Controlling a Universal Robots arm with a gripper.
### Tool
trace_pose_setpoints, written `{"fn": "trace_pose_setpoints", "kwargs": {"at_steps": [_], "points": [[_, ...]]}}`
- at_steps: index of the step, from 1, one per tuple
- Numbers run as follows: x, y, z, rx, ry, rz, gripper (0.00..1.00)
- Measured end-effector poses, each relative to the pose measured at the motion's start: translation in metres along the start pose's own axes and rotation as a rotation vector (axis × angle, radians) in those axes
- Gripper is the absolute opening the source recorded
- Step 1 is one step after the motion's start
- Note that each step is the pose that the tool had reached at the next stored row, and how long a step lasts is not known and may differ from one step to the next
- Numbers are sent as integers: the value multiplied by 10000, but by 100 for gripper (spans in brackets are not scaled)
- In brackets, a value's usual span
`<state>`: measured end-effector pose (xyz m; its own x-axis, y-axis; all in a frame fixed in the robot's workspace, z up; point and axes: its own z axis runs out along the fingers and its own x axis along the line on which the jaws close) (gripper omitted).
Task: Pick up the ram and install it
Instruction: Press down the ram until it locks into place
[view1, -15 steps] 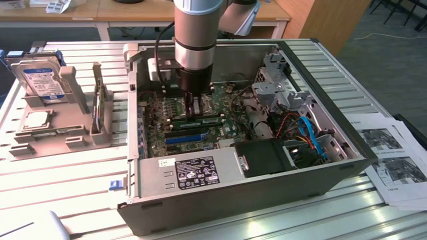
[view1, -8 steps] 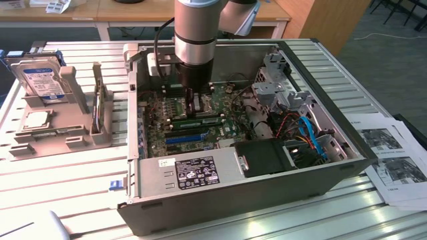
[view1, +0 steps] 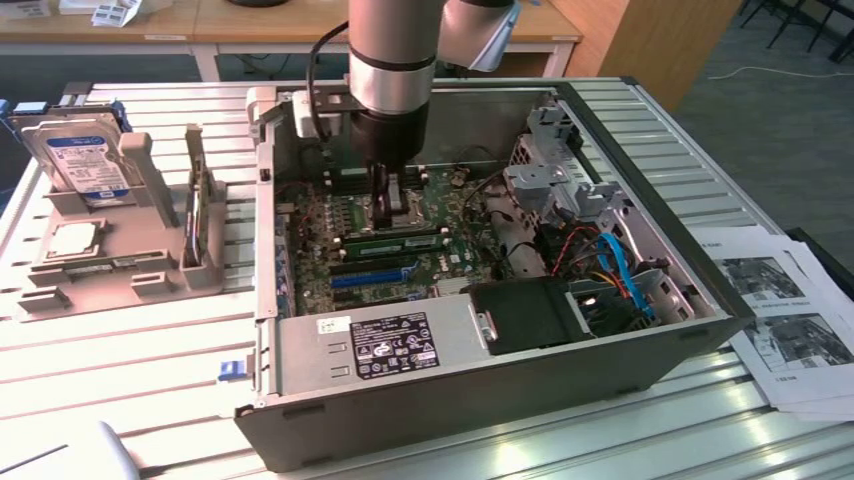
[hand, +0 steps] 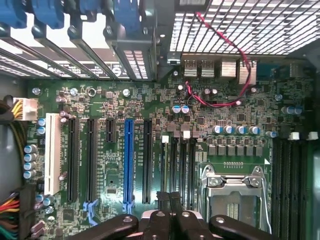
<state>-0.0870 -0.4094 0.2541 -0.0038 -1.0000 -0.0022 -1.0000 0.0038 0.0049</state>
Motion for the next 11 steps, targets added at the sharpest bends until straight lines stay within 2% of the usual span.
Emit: {"fn": "trace_pose_setpoints", "kwargs": {"at_steps": [11], "points": [[0, 1, -231, 0, 21, -1, 10]]}}
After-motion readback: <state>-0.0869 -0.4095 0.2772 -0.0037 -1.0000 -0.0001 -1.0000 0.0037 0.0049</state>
